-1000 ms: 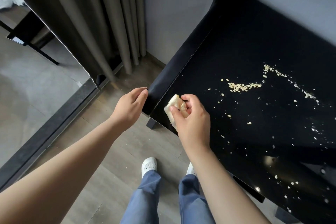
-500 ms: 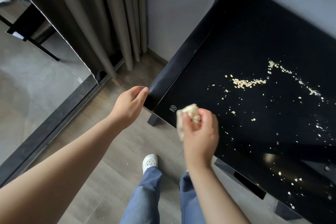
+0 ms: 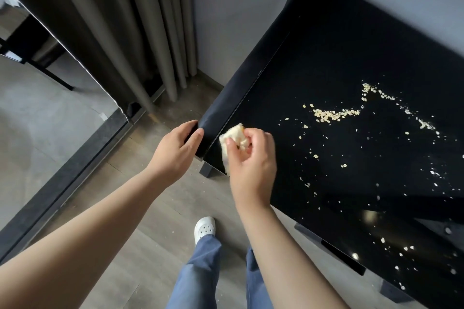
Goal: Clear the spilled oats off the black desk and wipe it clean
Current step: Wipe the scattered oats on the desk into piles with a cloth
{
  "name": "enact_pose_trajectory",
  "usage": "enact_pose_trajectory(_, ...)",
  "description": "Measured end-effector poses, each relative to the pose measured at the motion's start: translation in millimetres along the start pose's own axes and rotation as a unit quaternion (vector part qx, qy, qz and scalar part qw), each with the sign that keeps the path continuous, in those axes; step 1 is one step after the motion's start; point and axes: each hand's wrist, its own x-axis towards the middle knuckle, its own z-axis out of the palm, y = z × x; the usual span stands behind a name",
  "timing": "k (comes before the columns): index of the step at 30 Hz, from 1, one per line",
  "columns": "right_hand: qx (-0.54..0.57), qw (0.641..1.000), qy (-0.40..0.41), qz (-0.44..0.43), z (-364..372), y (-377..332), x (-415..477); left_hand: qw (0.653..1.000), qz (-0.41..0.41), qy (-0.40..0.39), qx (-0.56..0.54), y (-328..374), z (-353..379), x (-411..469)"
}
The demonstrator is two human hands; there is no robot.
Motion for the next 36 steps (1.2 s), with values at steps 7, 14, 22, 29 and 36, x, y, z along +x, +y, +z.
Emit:
enact_pose_trajectory(7, -0.093, 0.993, 0.063, 0.040, -47.8, 50.3, 38.0, 1.000, 0.017, -0.012, 0.008, 2.1, 6.0, 7.8)
enact_pose_trajectory(14, -0.027, 0.996, 0.078, 0.013, -48.2, 19.3, 51.1, 0.999, 0.006, -0.019, 0.028, -7.1, 13.8, 15.9)
enact_pose_trajectory(22, -0.025, 0.999, 0.024, 0.004, 32.0, 1.5, 89.3, 1.000, 0.008, -0.024, 0.003, -17.3, 14.6, 19.6)
enact_pose_trajectory(29, -0.087, 0.990, 0.095, 0.056, -3.5, 47.1, 127.8, 1.000, 0.012, -0.016, -0.017, -23.5, 17.5, 23.6)
enact_pose_trajectory(36, -0.029, 0.992, 0.110, 0.061, -21.4, 29.6, 118.8, 1.000, 0.009, -0.020, -0.017, -19.8, 16.7, 23.2)
